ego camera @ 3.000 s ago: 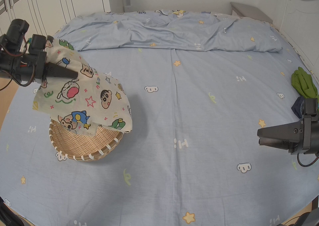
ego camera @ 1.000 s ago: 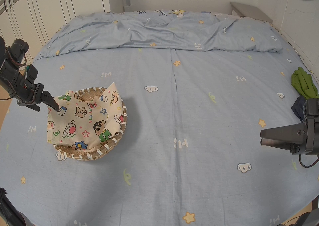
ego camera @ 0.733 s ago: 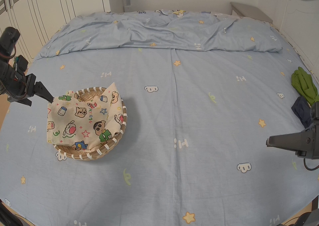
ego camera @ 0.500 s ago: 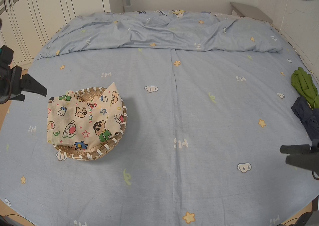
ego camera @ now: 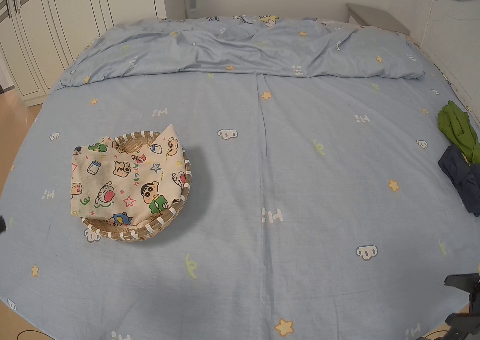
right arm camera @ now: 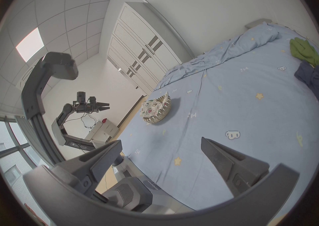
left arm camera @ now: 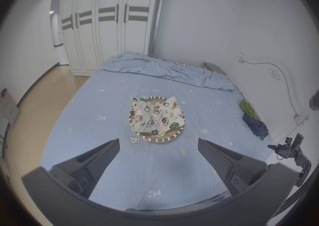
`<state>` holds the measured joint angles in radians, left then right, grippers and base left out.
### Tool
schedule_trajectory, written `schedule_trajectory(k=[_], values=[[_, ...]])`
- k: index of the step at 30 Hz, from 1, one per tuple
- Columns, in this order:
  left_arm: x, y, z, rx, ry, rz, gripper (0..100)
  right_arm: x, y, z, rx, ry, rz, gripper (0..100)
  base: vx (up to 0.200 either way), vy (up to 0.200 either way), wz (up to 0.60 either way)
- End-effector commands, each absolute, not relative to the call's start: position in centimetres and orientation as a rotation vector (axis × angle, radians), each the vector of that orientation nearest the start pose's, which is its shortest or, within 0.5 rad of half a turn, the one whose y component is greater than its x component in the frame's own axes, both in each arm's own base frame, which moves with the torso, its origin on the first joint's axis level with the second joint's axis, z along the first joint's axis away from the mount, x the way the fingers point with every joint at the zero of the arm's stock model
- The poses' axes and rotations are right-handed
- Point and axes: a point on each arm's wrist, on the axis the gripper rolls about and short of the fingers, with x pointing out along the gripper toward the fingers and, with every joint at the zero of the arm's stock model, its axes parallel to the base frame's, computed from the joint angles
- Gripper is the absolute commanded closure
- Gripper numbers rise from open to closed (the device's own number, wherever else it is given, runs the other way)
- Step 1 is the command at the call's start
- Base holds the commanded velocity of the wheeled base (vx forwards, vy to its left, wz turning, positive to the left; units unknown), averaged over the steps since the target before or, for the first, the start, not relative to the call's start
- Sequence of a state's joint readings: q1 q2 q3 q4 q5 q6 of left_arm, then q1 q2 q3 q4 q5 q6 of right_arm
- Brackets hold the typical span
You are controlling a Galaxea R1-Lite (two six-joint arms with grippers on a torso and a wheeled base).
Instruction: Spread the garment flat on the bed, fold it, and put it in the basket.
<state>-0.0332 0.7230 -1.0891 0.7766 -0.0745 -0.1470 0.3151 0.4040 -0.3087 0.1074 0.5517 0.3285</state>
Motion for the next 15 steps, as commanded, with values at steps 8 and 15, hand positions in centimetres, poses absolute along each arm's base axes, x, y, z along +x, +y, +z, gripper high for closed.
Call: schedule_trajectory(k=[8, 15], values=[[-4.9, -1.0, 11.1, -0.011, 0.298, 0.059, 0, -4.1, -0.5, 9.2, 0.248, 0.207, 0.646, 0, 0.0, 0.0, 0.0], [-3.8, -0.8, 9.8, -0.023, 0.285, -0.073, 0, -4.7, -0.7, 9.5, 0.25, 0.264, 0.605, 0, 0.0, 0.0, 0.0]])
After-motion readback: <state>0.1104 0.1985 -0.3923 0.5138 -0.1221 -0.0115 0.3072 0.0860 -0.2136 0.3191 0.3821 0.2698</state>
